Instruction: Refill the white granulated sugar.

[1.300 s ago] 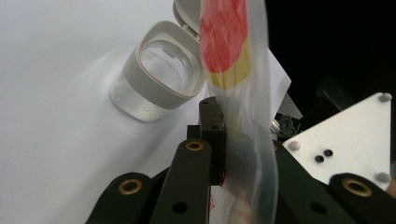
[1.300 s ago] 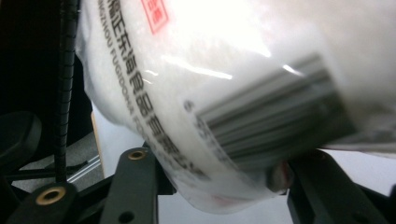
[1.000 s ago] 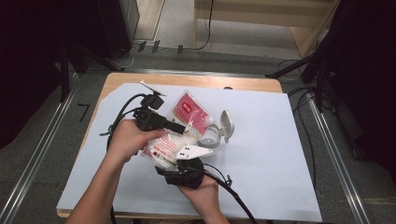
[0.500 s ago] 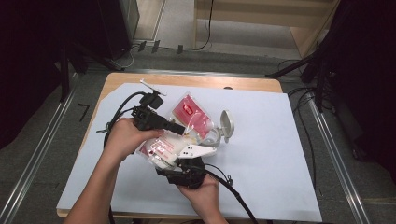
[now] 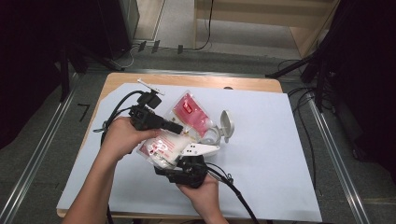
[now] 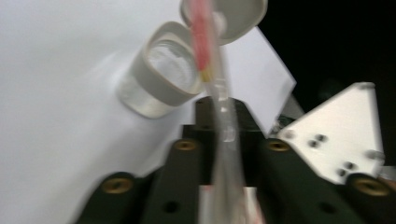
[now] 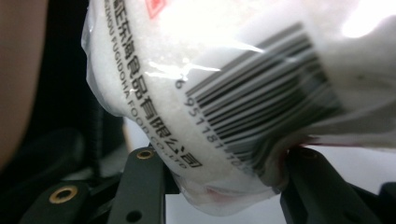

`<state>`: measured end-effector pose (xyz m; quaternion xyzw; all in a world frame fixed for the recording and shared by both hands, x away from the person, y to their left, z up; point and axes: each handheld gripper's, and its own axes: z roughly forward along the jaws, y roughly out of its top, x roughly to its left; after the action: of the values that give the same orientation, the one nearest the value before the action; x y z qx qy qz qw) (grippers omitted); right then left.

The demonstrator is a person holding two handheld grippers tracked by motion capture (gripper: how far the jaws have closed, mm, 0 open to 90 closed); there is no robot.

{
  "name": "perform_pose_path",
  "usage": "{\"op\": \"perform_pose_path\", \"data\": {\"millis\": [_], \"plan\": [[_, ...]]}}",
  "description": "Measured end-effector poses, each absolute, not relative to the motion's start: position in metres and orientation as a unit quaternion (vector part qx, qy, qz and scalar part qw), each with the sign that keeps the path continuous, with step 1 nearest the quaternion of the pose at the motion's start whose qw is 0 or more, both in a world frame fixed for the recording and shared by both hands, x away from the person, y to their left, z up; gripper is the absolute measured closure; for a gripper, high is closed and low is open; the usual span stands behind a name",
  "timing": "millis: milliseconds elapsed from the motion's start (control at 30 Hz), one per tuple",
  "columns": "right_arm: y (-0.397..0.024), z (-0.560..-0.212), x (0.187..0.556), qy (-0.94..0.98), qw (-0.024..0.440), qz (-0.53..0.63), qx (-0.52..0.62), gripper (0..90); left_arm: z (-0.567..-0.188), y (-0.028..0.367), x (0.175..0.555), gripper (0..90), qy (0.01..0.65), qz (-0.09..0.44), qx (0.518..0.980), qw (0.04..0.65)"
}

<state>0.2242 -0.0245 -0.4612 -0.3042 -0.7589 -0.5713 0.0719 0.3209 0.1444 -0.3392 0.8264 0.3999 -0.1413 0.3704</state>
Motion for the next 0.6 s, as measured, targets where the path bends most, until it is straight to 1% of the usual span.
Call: {"op": "perform_pose_path", "data": {"millis": [33, 67, 100, 133, 200, 233, 333, 367, 400, 467, 533, 600], "plan": [[-0.023, -0.459, 0.224, -0.768, 0.060, -0.562, -0.301, 61.3, -0.340, 0.144, 0.321, 88.9, 0.397, -0.145, 0.826, 0.372], [-0.023, -0.459, 0.224, -0.768, 0.060, -0.562, -0.301, 61.3, -0.340, 0.144, 0.321, 90.0, 0.397, -0.145, 0.826, 0.372], [-0.019, -0.456, 0.223, -0.786, 0.027, -0.542, -0.298, 57.2, -0.339, 0.139, 0.320, 90.0, 0.409, -0.141, 0.823, 0.370], [-0.018, -0.455, 0.223, -0.793, 0.018, -0.532, -0.298, 56.5, -0.339, 0.139, 0.320, 90.0, 0.409, -0.141, 0.823, 0.370], [-0.014, -0.454, 0.222, -0.801, 0.007, -0.515, -0.305, 54.8, -0.340, 0.134, 0.319, 90.0, 0.429, -0.137, 0.819, 0.355], [-0.012, -0.453, 0.222, -0.805, 0.000, -0.507, -0.308, 55.9, -0.340, 0.133, 0.319, 90.0, 0.433, -0.135, 0.819, 0.351], [-0.009, -0.453, 0.222, -0.808, 0.009, -0.497, -0.315, 58.9, -0.340, 0.131, 0.319, 89.2, 0.430, -0.133, 0.825, 0.343], [-0.009, -0.453, 0.223, -0.807, 0.014, -0.499, -0.315, 59.6, -0.339, 0.131, 0.319, 88.1, 0.423, -0.143, 0.823, 0.350], [-0.009, -0.453, 0.223, -0.804, 0.021, -0.502, -0.316, 60.5, -0.339, 0.131, 0.319, 86.2, 0.423, -0.143, 0.823, 0.350], [-0.009, -0.454, 0.224, -0.802, 0.031, -0.506, -0.316, 61.0, -0.337, 0.131, 0.318, 85.1, 0.421, -0.147, 0.822, 0.354], [-0.009, -0.454, 0.224, -0.794, 0.053, -0.517, -0.315, 62.1, -0.334, 0.131, 0.318, 83.9, 0.416, -0.140, 0.828, 0.349], [-0.010, -0.454, 0.225, -0.791, 0.055, -0.522, -0.314, 63.0, -0.331, 0.134, 0.318, 83.1, 0.414, -0.133, 0.828, 0.354]]}}
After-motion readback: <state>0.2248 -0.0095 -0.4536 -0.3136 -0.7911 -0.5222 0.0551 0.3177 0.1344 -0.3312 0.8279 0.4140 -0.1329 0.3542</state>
